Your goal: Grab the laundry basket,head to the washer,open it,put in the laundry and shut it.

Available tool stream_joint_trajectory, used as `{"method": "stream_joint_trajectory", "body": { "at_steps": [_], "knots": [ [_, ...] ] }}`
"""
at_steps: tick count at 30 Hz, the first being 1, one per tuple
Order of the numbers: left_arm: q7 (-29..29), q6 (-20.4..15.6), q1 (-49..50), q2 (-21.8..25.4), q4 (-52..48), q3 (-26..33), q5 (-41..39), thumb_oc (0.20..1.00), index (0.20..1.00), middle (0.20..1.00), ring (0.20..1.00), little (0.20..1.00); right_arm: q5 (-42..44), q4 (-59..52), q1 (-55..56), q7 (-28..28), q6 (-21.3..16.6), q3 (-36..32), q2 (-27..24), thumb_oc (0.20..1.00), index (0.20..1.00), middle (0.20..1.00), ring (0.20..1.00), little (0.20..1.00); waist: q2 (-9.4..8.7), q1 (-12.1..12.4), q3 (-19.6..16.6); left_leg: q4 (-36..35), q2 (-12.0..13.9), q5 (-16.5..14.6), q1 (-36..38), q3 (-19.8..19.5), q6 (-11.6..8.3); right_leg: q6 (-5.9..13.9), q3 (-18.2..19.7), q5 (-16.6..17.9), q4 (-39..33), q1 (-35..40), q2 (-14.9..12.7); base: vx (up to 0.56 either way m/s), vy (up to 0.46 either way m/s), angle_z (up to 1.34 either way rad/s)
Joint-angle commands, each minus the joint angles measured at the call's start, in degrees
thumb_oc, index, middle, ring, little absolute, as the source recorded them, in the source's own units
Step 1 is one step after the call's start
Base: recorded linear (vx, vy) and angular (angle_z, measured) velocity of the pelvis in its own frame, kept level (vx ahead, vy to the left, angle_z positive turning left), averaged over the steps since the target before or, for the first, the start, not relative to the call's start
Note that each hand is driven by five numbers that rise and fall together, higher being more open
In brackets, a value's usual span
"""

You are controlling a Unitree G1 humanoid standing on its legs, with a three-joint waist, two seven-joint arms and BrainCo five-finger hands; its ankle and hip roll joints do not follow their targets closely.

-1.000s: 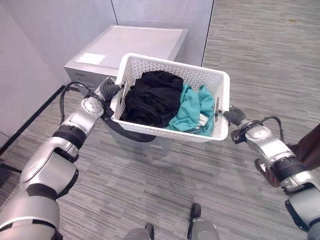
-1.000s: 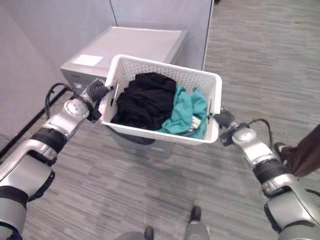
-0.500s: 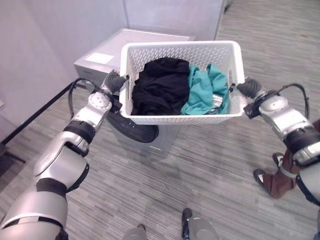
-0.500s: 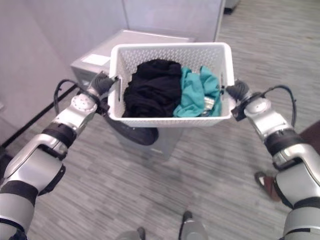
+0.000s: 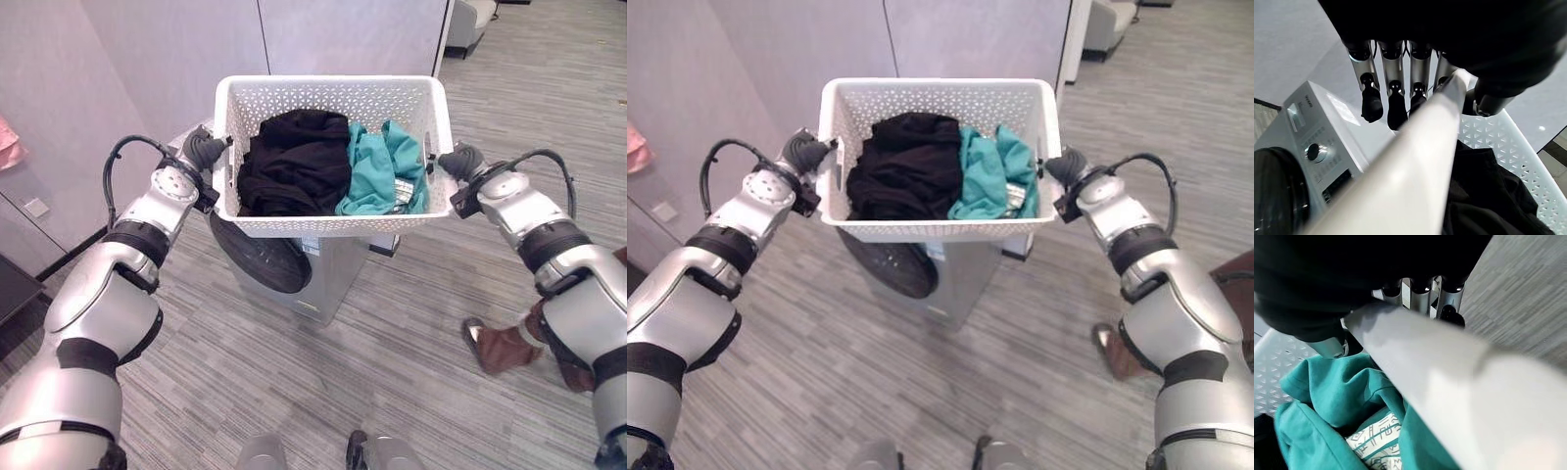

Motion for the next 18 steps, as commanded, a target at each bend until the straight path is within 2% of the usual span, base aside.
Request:
{"method": "stream_joint_trajectory", "body": {
  "at_steps": [1,2,3,4,7,9,11,15,16,17,18],
  "knots": [
    [3.1,-2.9,-13.0,-0.5,3.7,-0.3,-1.3,0.2,0.2,0.2,0.2,0.2,0.5,1.4,-12.5,-0.2,-5.2,0.5,3.7,0.2,0.2,0.2,0.2,0.2,-1.05,2.7,-3.9,-8.4,1.3,5.2,-0.1,-1.6,0.88,7.4,5.4,0.4,-13.0,11.9,-0.7,0.11,0.07,0.2],
    [3.1,-2.9,-13.1,-0.5,3.7,-0.3,-1.3,0.2,0.2,0.2,0.2,0.2,0.5,1.4,-12.5,-0.2,-5.2,0.5,3.7,0.2,0.2,0.2,0.2,0.2,-1.1,2.7,-3.9,-8.9,1.3,5.4,0.2,-1.6,0.84,7.37,5.4,0.4,-13.0,12.0,-0.8,0.19,0.112,0.0],
    [2.9,-2.8,-13.7,-0.2,4.9,-1.3,-1.1,0.2,0.2,0.2,0.2,0.2,0.3,2.5,-12.5,-0.4,-5.5,0.4,4.9,0.2,0.2,0.2,0.2,0.2,-0.9,3.8,-3.9,-13.9,1.6,7.1,-1.0,-4.1,0.2,7.81,5.9,-0.7,-12.8,13.0,-0.7,0.2,0.117,-0.14],
    [2.7,-2.7,-14.0,0.1,5.5,-1.6,-1.3,0.2,0.2,0.2,0.2,0.2,0.5,2.8,-12.6,-0.6,-5.6,0.6,5.2,0.2,0.2,0.2,0.2,0.2,-0.86,4.2,-3.7,-15.1,1.6,7.3,-2.1,-4.8,-0.21,8.01,6.1,-1.3,-12.6,13.5,-0.8,0.2,0.121,-0.2],
    [2.6,-2.9,-13.4,0.3,5.4,-1.8,-1.2,0.2,0.2,0.2,0.2,0.2,0.7,2.1,-12.3,-0.6,-5.7,0.5,6.0,0.2,0.2,0.2,0.2,0.2,-1.0,4.9,-3.3,-14.6,1.3,7.6,-2.9,-5.2,-0.67,8.39,6.4,-2.1,-12.1,14.8,-1.4,0.19,0.151,-0.29],
    [3.0,-3.3,-12.7,-0.2,4.9,-1.4,-1.0,0.2,0.2,0.2,0.2,0.2,0.8,2.2,-11.9,-0.5,-5.3,0.5,7.1,0.2,0.2,0.2,0.2,0.2,-0.35,5.2,-4.6,-15.3,0.9,7.5,-2.3,-4.6,-0.81,9.11,6.8,-2.6,-12.6,15.7,-1.6,0.28,0.265,-0.17],
    [3.1,-3.7,-11.3,-1.3,3.8,-2.0,0.0,0.2,0.2,0.2,0.2,0.2,-0.2,0.9,-10.7,-0.2,-5.0,0.2,7.2,0.2,0.2,0.2,0.2,0.2,-0.13,5.8,-6.1,-12.8,-1.4,6.5,-1.7,-2.7,-0.38,10.43,7.0,-2.4,-11.3,16.3,-4.6,0.31,0.347,-0.16],
    [3.3,-4.2,-10.1,-2.3,2.5,-2.0,0.3,0.2,0.2,0.2,0.2,0.2,-1.5,0.4,-9.3,0.8,-4.6,-0.1,7.6,0.2,0.2,0.2,0.2,0.2,-0.11,5.8,-7.6,-12.2,-4.7,3.6,0.7,0.2,1.6,12.61,8.2,-0.5,-7.4,14.7,-8.6,0.2,0.27,-0.35],
    [3.3,-4.2,-10.0,-2.3,2.5,-2.0,0.3,0.2,0.2,0.2,0.2,0.2,-1.5,0.4,-9.3,0.8,-4.6,-0.1,7.6,0.2,0.2,0.2,0.2,0.2,-0.16,5.9,-7.6,-12.2,-4.8,3.6,0.7,0.3,1.64,12.66,8.3,-0.5,-7.4,14.7,-8.7,0.17,0.239,-0.07],
    [3.2,-4.2,-10.2,-2.4,2.3,-2.8,1.1,0.2,0.2,0.2,0.2,0.2,-2.2,1.0,-9.3,1.1,-4.3,-0.3,7.6,0.2,0.2,0.2,0.2,0.2,-0.2,5.7,-8.1,-12.4,-5.9,2.8,1.9,1.4,2.41,13.64,9.0,1.7,-6.4,14.0,-10.0,0.1,0.143,-0.1],
    [3.2,-4.2,-10.2,-2.4,2.3,-2.8,1.1,0.2,0.2,0.2,0.2,0.2,-2.2,1.0,-9.3,1.1,-4.3,-0.3,7.6,0.2,0.2,0.2,0.2,0.2,-0.23,5.8,-8.0,-12.4,-5.9,2.8,2.0,1.5,2.43,13.66,9.0,1.7,-6.3,14.0,-10.1,0.2,0.292,-0.27]
  ]
}}
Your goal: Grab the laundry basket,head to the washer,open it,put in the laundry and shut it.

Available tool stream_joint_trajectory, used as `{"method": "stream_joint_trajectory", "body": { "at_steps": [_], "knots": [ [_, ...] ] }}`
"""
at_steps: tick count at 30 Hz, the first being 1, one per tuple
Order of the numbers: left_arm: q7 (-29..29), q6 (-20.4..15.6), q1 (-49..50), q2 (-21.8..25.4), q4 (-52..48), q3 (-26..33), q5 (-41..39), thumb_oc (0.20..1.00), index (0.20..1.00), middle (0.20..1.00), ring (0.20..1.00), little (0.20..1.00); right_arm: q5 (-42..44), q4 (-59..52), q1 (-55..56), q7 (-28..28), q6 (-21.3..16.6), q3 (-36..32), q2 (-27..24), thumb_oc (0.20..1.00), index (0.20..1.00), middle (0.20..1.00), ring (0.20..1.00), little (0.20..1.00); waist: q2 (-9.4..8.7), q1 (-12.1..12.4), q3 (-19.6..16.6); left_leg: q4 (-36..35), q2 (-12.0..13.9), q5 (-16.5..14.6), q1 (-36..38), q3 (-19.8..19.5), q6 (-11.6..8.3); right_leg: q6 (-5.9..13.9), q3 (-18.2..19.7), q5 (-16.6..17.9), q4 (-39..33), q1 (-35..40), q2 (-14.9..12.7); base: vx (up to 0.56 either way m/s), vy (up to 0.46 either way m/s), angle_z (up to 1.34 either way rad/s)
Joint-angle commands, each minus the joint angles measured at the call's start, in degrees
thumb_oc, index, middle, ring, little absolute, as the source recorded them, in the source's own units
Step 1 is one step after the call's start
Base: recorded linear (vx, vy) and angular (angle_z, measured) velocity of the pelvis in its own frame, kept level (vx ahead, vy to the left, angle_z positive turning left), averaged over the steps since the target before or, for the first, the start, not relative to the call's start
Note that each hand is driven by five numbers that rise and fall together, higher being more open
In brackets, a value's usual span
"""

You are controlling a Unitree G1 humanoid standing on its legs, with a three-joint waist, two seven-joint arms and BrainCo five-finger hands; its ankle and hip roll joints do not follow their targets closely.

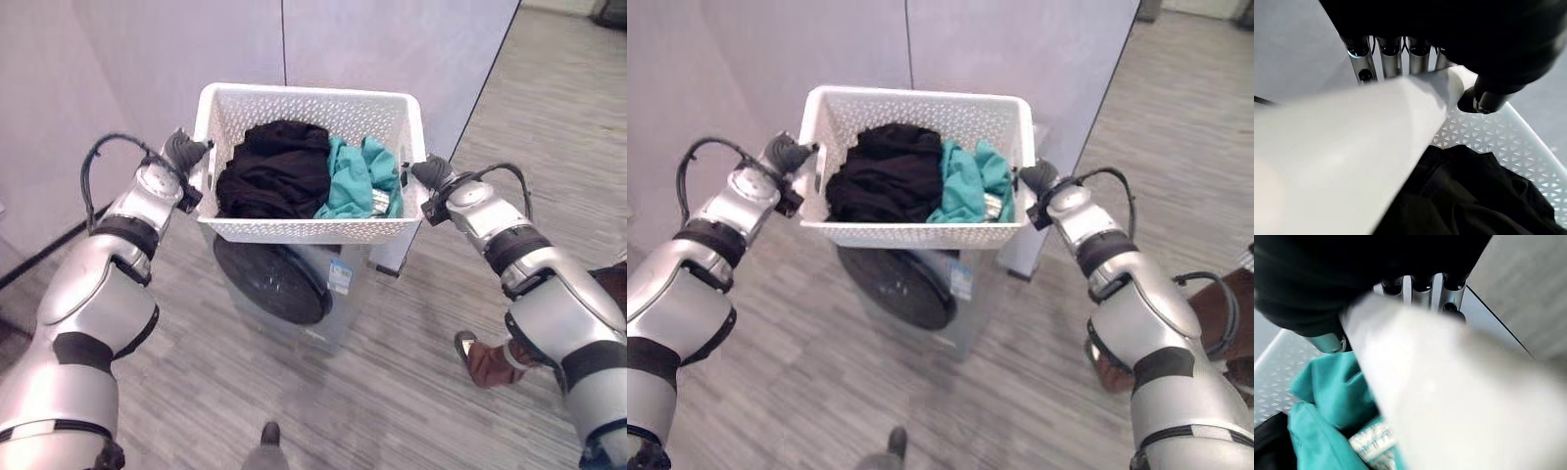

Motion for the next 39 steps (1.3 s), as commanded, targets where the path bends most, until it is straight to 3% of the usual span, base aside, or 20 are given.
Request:
{"method": "stream_joint_trajectory", "body": {
  "at_steps": [1,6,12,16,21,28,39],
  "knots": [
    [2.4,-5.7,-10.9,-3.3,-1.4,-1.1,1.7,0.2,0.2,0.2,0.2,0.2,-0.6,2.4,-9.7,1.5,-3.9,2.2,2.7,0.2,0.2,0.2,0.2,0.2,1.52,1.9,-2.4,3.2,3.6,-3.6,-1.9,0.7,-2.95,4.48,1.6,4.9,-2.1,3.1,-1.8,0.14,0.211,-0.3],
    [1.4,-5.1,-12.2,-4.3,1.0,-2.3,3.9,0.2,0.2,0.2,0.2,0.2,-1.7,7.8,-12.5,2.3,-3.5,1.6,2.5,0.2,0.2,0.2,0.2,0.2,1.81,0.9,-3.2,2.4,2.4,-4.9,-0.4,2.9,-2.18,5.95,1.9,8.4,-2.9,2.4,-3.8,0.13,0.167,-0.33],
    [0.6,-4.4,-13.4,-9.2,2.7,-3.5,5.8,0.2,0.2,0.2,0.2,0.2,-4.0,13.8,-15.4,3.6,-2.0,1.5,1.0,0.2,0.2,0.2,0.2,0.2,1.57,-0.8,-3.7,0.4,1.4,-5.2,0.2,4.8,-1.81,7.04,1.4,11.6,-5.7,1.8,-5.3,0.1,0.084,-0.17],
    [0.4,-4.4,-15.5,-14.9,3.3,-5.1,8.0,0.2,0.2,0.2,0.2,0.2,-6.3,18.3,-19.9,3.9,-1.7,2.3,2.7,0.2,0.2,0.2,0.2,0.2,1.77,-1.7,-3.5,-1.7,1.0,-4.8,-0.2,6.4,-1.82,7.98,1.0,14.0,-8.2,-0.1,-6.2,0.06,0.063,-0.16],
    [1.4,-5.0,-16.3,-17.1,1.7,-5.0,7.3,0.2,0.2,0.2,0.2,0.2,-4.5,17.4,-20.6,3.5,-2.0,2.7,3.8,0.2,0.2,0.2,0.2,0.2,1.44,-1.6,-3.0,-1.8,0.6,-4.7,-2.0,6.5,-1.63,8.4,1.6,16.8,-9.5,-1.7,-6.8,0.01,-0.001,-0.21],
    [2.4,-5.2,-13.3,-18.2,0.0,-3.7,6.8,0.2,0.2,0.2,0.2,0.2,-3.6,16.4,-18.1,4.6,-1.4,3.5,2.9,0.2,0.2,0.2,0.2,0.2,1.16,-1.3,-2.6,-1.2,-0.4,-5.1,-1.7,5.1,-1.01,7.96,2.1,16.0,-7.9,-1.2,-6.7,0.03,-0.018,0.01],
    [2.7,-4.6,-11.7,-17.9,1.1,-3.3,7.6,0.2,0.2,0.2,0.2,0.2,-3.7,17.6,-15.7,4.5,-1.1,2.1,1.6,0.2,0.2,0.2,0.2,0.2,1.33,-0.8,-3.5,-1.8,-0.4,-5.4,0.6,3.3,-1.17,7.93,-1.0,14.5,-6.9,1.5,-6.4,0.03,-0.028,0.14]
  ]
}}
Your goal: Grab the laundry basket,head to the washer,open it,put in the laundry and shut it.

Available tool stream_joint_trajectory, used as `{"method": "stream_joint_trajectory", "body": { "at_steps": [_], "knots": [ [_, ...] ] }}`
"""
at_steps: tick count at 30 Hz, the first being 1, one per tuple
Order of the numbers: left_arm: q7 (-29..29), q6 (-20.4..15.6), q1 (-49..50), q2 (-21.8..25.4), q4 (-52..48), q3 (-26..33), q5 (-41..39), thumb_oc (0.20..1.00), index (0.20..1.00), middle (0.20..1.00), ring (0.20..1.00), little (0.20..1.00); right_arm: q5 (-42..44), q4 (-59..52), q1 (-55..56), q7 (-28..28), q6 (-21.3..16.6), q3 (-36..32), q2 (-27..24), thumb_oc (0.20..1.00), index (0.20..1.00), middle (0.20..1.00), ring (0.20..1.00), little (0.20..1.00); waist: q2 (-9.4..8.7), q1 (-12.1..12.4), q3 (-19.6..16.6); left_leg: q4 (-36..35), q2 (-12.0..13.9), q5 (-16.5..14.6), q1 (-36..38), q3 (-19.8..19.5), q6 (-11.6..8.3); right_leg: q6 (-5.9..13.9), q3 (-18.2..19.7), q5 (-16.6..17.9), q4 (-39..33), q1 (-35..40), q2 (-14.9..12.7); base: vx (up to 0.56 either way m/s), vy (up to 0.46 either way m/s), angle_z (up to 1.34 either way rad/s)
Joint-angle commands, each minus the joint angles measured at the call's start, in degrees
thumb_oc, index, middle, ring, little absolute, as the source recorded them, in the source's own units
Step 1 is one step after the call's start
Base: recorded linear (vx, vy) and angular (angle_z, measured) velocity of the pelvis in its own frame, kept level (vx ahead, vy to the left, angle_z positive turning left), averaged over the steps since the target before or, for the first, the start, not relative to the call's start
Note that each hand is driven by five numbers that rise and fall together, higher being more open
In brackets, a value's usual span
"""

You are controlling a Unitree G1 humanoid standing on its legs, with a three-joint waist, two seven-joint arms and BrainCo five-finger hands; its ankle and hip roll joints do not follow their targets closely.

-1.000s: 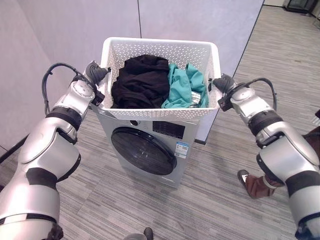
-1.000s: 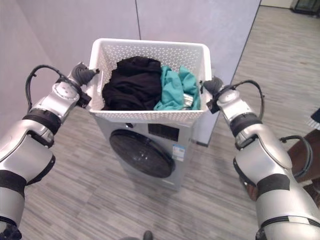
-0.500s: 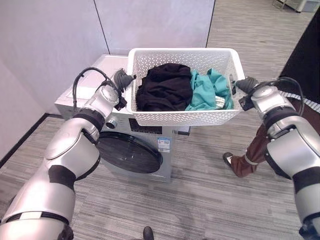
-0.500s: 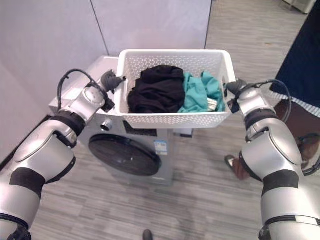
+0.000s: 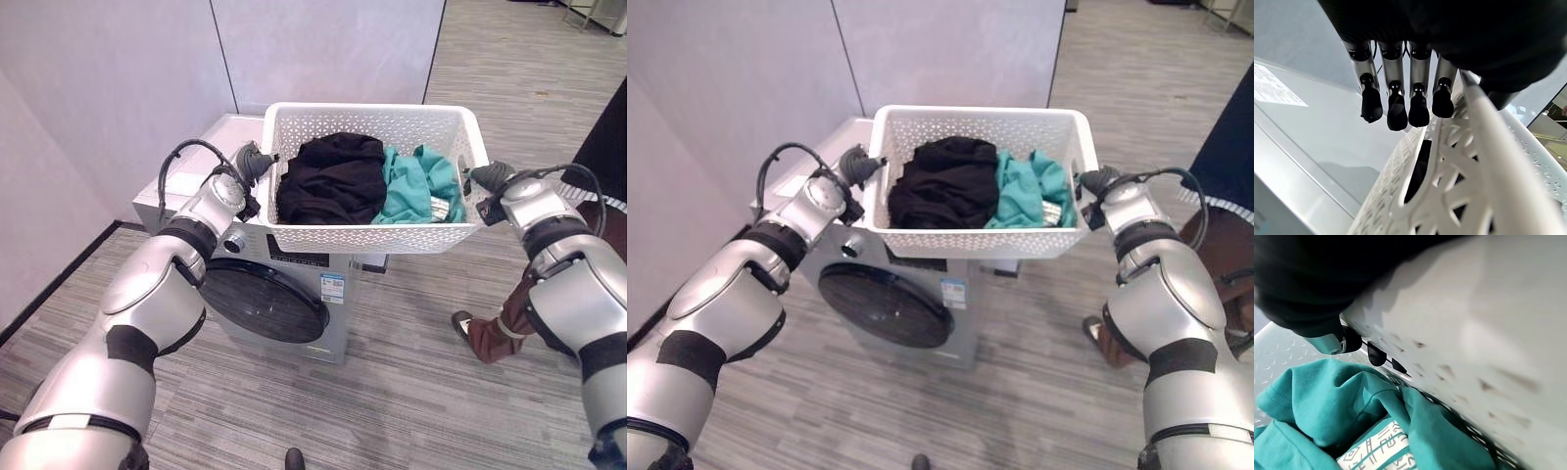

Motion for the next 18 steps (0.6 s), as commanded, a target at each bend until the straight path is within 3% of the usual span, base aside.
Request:
{"method": "stream_joint_trajectory", "body": {
  "at_steps": [1,12,18],
  "knots": [
    [2.2,-5.1,-11.4,-5.5,0.7,-0.4,1.1,0.2,0.2,0.2,0.2,0.2,0.7,0.5,-12.5,0.8,-4.3,1.9,3.8,0.2,0.2,0.2,0.2,0.2,-0.56,3.1,1.4,0.4,3.3,-3.8,2.6,-2.8,-3.9,1.64,0.4,9.3,3.6,2.8,-2.0,0.0,0.0,0.0],
    [1.6,-4.5,-14.1,-5.1,2.9,-0.7,1.5,0.2,0.2,0.2,0.2,0.2,-0.3,4.0,-16.2,0.7,-4.1,1.8,2.4,0.2,0.2,0.2,0.2,0.2,-0.64,3.6,0.3,0.6,2.5,-4.6,3.3,-3.2,-3.66,1.89,0.1,11.1,3.5,3.6,-2.6,0.0,0.003,0.0],
    [1.7,-5.2,-12.7,-4.5,0.5,-0.8,0.8,0.2,0.2,0.2,0.2,0.2,0.6,2.4,-15.9,0.6,-4.4,2.0,0.0,0.2,0.2,0.2,0.2,0.2,-0.68,4.7,-0.3,4.2,0.5,-7.3,2.7,-4.2,-1.85,2.11,1.3,14.2,8.1,2.2,-4.5,0.02,0.078,0.02]
  ]
}}
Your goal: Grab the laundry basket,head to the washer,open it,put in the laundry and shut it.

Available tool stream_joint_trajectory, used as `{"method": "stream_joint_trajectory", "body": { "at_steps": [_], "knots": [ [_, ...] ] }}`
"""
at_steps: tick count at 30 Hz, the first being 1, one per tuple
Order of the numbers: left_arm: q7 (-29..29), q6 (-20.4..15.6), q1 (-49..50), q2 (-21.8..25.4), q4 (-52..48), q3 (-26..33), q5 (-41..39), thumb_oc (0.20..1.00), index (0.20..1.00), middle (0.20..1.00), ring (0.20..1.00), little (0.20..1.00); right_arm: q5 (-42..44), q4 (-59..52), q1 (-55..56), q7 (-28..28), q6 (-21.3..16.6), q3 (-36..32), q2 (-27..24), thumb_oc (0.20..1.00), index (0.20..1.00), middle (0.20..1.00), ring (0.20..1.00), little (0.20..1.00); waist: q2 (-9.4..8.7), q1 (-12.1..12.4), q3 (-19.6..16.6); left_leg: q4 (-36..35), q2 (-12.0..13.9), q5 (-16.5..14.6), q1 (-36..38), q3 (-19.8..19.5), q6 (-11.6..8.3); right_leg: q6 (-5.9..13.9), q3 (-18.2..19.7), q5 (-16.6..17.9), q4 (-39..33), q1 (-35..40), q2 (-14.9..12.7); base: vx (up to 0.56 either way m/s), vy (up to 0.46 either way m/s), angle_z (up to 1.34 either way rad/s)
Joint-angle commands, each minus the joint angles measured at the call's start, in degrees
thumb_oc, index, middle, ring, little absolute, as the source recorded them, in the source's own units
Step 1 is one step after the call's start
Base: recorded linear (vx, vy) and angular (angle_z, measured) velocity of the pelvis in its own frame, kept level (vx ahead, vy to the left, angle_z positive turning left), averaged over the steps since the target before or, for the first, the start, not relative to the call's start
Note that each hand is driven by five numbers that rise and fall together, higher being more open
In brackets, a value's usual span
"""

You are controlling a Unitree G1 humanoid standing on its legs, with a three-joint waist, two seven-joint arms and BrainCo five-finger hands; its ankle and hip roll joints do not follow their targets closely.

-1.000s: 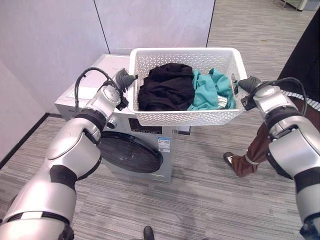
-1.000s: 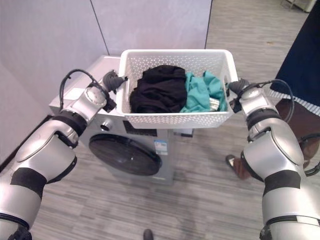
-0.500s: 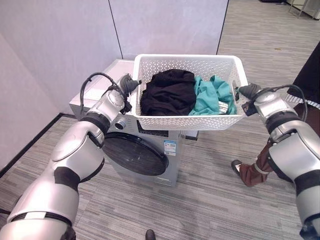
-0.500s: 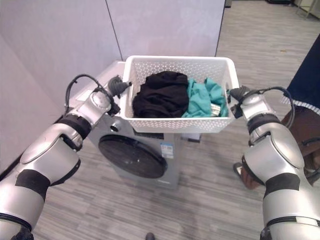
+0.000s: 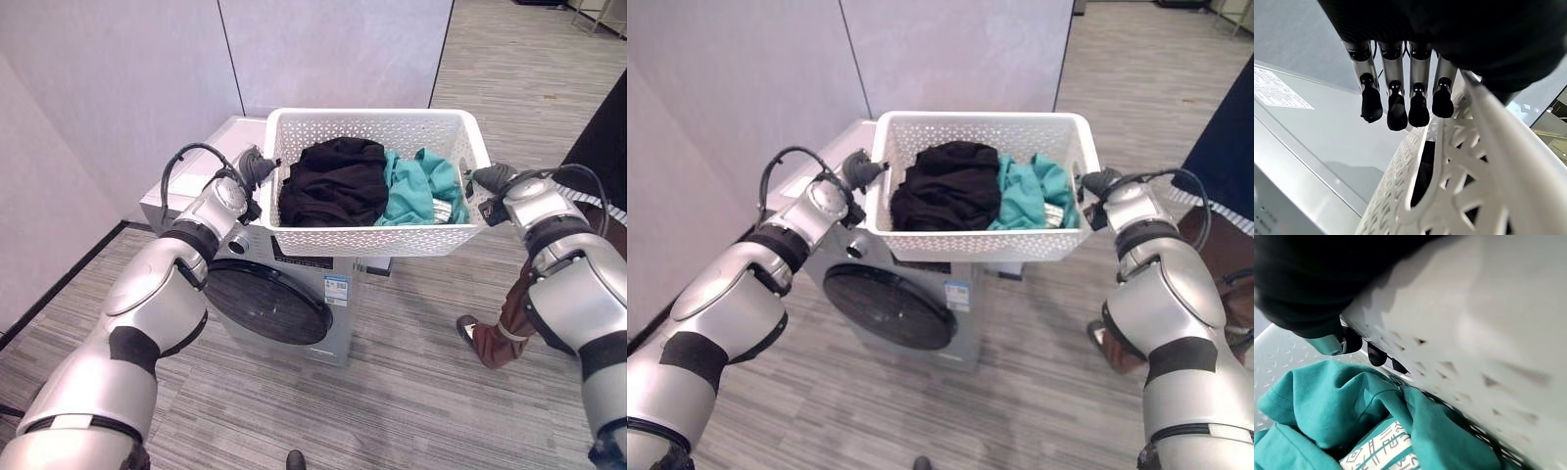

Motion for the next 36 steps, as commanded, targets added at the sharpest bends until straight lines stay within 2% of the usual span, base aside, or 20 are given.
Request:
{"method": "stream_joint_trajectory", "body": {
  "at_steps": [1,3,5,6,8,10,11,13,14,19,21,22,23,24,27,28,29,30,31,36],
  "knots": [
    [2.1,-5.3,-12.2,-3.8,-0.2,-0.6,0.0,0.2,0.2,0.2,0.2,0.2,1.2,0.4,-14.8,-0.3,-4.4,2.0,1.0,0.2,0.2,0.2,0.2,0.2,-0.61,3.6,-0.4,4.3,1.0,-7.1,2.5,-4.3,-1.98,2.03,2.7,14.5,9.5,1.0,-4.1,0.05,0.219,0.08],
    [1.9,-5.4,-10.8,-4.0,-2.1,-0.7,-0.6,0.2,0.2,0.2,0.2,0.2,1.7,-0.2,-14.2,-0.2,-4.4,2.2,0.1,0.2,0.2,0.2,0.2,0.2,0.68,2.9,0.4,4.1,0.1,-7.6,4.0,-6.2,0.29,-0.34,6.9,14.2,22.1,-3.8,-1.5,0.06,0.238,0.12],
    [1.7,-5.4,-9.9,-3.7,-2.7,-0.3,-0.5,0.2,0.2,0.2,0.2,0.2,1.6,-0.5,-13.6,-0.6,-4.8,2.2,0.0,0.2,0.2,0.2,0.2,0.2,2.14,2.7,1.2,3.5,0.8,-7.9,5.5,-6.9,0.88,-1.56,6.9,9.5,28.2,-8.5,1.0,0.09,0.151,0.15],
    [1.5,-5.3,-9.7,-4.1,-2.9,-0.1,-0.4,0.2,0.2,0.2,0.2,0.2,1.3,-0.4,-13.5,-0.9,-5.0,2.3,0.3,0.2,0.2,0.2,0.2,0.2,2.86,2.7,1.6,3.1,1.0,-8.4,6.7,-7.2,1.16,-2.84,4.8,5.2,28.9,-10.7,1.6,0.17,0.08,0.08],
    [0.8,-5.5,-9.8,-5.5,-2.8,-0.5,-0.5,0.2,0.2,0.2,0.2,0.2,0.9,0.0,-13.6,-1.3,-5.2,3.0,0.6,0.2,0.2,0.2,0.2,0.2,3.09,1.8,2.3,2.6,1.3,-8.9,8.4,-8.3,0.73,-4.14,2.6,-0.2,23.4,-14.0,4.8,0.22,-0.056,0.11],
    [0.6,-5.5,-9.8,-5.6,-2.8,-0.5,-0.4,0.2,0.2,0.2,0.2,0.2,0.9,0.0,-13.4,-1.5,-5.2,2.9,0.4,0.2,0.2,0.2,0.2,0.2,2.78,1.5,2.4,2.8,1.1,-9.1,8.5,-8.9,0.46,-3.66,2.7,0.8,19.2,-14.2,5.9,0.2,-0.131,0.26],
    [0.6,-5.7,-9.9,-6.0,-3.0,-0.3,0.1,0.2,0.2,0.2,0.2,0.2,1.1,-0.3,-13.0,-1.9,-5.4,2.8,0.3,0.2,0.2,0.2,0.2,0.2,1.84,0.7,2.8,2.8,0.3,-10.3,9.8,-10.2,-0.39,-2.1,4.2,4.5,6.8,-16.9,6.1,0.28,-0.15,0.46],
    [1.0,-6.1,-9.6,-5.4,-3.6,0.0,0.3,0.2,0.2,0.2,0.2,0.2,0.9,-0.6,-12.6,-2.0,-5.4,2.7,-0.5,0.2,0.2,0.2,0.2,0.2,1.58,-0.1,3.3,3.1,0.1,-11.4,11.0,-11.2,-1.02,-0.74,6.5,7.9,0.6,-17.8,6.1,0.33,-0.178,0.54],
    [1.1,-6.3,-9.4,-5.2,-4.1,0.0,0.4,0.2,0.2,0.2,0.2,0.2,1.1,-1.1,-12.2,-1.8,-5.3,2.7,-1.4,0.2,0.2,0.2,0.2,0.2,0.7,-0.5,3.3,4.4,-0.2,-12.9,12.1,-12.0,-1.54,-0.36,8.8,9.5,0.0,-17.4,6.2,0.24,-0.137,0.57],
    [1.5,-6.4,-8.4,-5.5,-4.3,0.2,0.8,0.2,0.2,0.2,0.2,0.2,1.4,-1.5,-11.3,-2.0,-5.3,3.0,-2.4,0.2,0.2,0.2,0.2,0.2,-0.2,-1.0,1.9,6.0,1.4,-15.0,14.3,-13.7,-2.76,-1.55,7.8,9.3,2.8,-15.6,6.7,0.23,-0.166,0.55],
    [1.5,-6.5,-7.3,-5.4,-4.9,0.0,0.9,0.2,0.2,0.2,0.2,0.2,1.6,-1.6,-9.8,-2.3,-5.6,2.6,-3.0,0.2,0.2,0.2,0.2,0.2,-0.26,-1.5,1.2,10.9,3.9,-13.1,13.9,-15.0,-4.74,-2.98,6.2,7.7,4.0,-13.6,8.4,0.27,-0.336,0.8],
    [1.2,-5.6,-7.5,-5.2,-5.5,-0.7,1.0,0.2,0.2,0.2,0.2,0.2,2.3,-1.7,-9.1,-2.9,-5.9,2.7,-3.1,0.2,0.2,0.2,0.2,0.2,-1.62,-1.4,1.8,25.7,5.6,-7.5,8.6,-15.6,-6.01,-5.51,4.4,6.2,3.0,-9.1,9.9,0.27,-0.459,0.93],
    [1.4,-5.5,-7.7,-4.7,-6.2,-0.4,0.6,0.2,0.2,0.2,0.2,0.2,2.7,-2.0,-8.9,-3.2,-6.0,2.8,-3.0,0.2,0.2,0.2,0.2,0.2,-2.05,-1.2,2.2,31.1,5.8,-6.2,6.4,-16.2,-6.19,-6.37,4.4,5.6,2.4,-7.8,10.9,0.23,-0.459,0.66],
    [1.0,-5.3,-8.1,-4.4,-5.9,-0.3,-0.4,0.2,0.2,0.2,0.2,0.2,3.1,-2.1,-8.7,-3.2,-5.7,3.2,-2.6,0.2,0.2,0.2,0.2,0.2,-2.46,-0.9,2.6,31.7,7.3,-4.5,4.4,-15.7,-5.76,-7.48,4.4,4.2,1.4,-5.9,12.3,0.1,-0.187,0.52],
    [0.9,-5.1,-9.3,-5.1,-5.2,-0.3,-1.6,0.2,0.2,0.2,0.2,0.2,3.4,-1.8,-8.7,-3.6,-5.5,3.3,-2.6,0.2,0.2,0.2,0.2,0.2,-3.18,-0.2,2.3,18.7,11.1,-5.3,2.6,-13.5,-5.82,-7.22,3.6,2.3,0.1,-4.2,12.2,0.11,-0.037,-0.16],
    [1.1,-5.1,-9.4,-5.3,-5.2,-0.5,-1.8,0.2,0.2,0.2,0.2,0.2,3.2,-2.3,-8.6,-3.9,-5.6,3.1,-2.6,0.2,0.2,0.2,0.2,0.2,-3.16,0.2,2.7,14.2,11.7,-3.8,0.7,-12.7,-6.0,-7.23,3.2,1.8,0.3,-4.0,12.2,0.07,-0.007,0.3],
    [1.1,-5.1,-9.4,-5.3,-5.2,-0.5,-1.8,0.2,0.2,0.2,0.2,0.2,3.1,-2.4,-8.5,-3.9,-5.6,3.1,-2.6,0.2,0.2,0.2,0.2,0.2,-3.21,0.2,2.7,13.7,11.7,-3.6,1.0,-12.6,-6.03,-7.25,3.2,1.6,0.4,-3.9,12.2,0.04,-0.035,0.49],
    [1.8,-5.4,-9.7,-4.9,-6.0,-0.7,-1.8,0.2,0.2,0.2,0.2,0.2,2.2,-2.9,-7.6,-4.7,-6.4,3.1,-2.4,0.2,0.2,0.2,0.2,0.2,-3.28,1.1,3.9,11.9,12.7,-0.4,-2.7,-11.8,-6.52,-7.58,2.7,0.8,1.0,-3.4,12.4,0.09,0.032,0.3],
    [1.3,-5.5,-9.8,-5.1,-5.3,-0.4,-2.7,0.2,0.2,0.2,0.2,0.2,3.1,-4.0,-7.6,-4.4,-5.9,1.8,-2.1,0.2,0.2,0.2,0.2,0.2,-1.79,0.7,3.4,8.2,11.8,-2.3,-0.4,-10.9,-7.14,-7.62,3.1,-0.4,3.7,-3.5,13.2,0.09,0.036,-0.02],
    [2.1,-5.8,-9.7,-5.8,-4.8,-0.2,-2.1,0.2,0.2,0.2,0.2,0.2,3.3,-3.9,-7.6,-4.5,-6.2,1.8,-1.1,0.2,0.2,0.2,0.2,0.2,-1.8,1.5,2.6,7.0,10.2,-3.2,1.1,-10.6,-7.52,-7.02,3.1,0.1,0.9,-1.4,11.7,0.09,0.048,-0.22]
  ]
}}
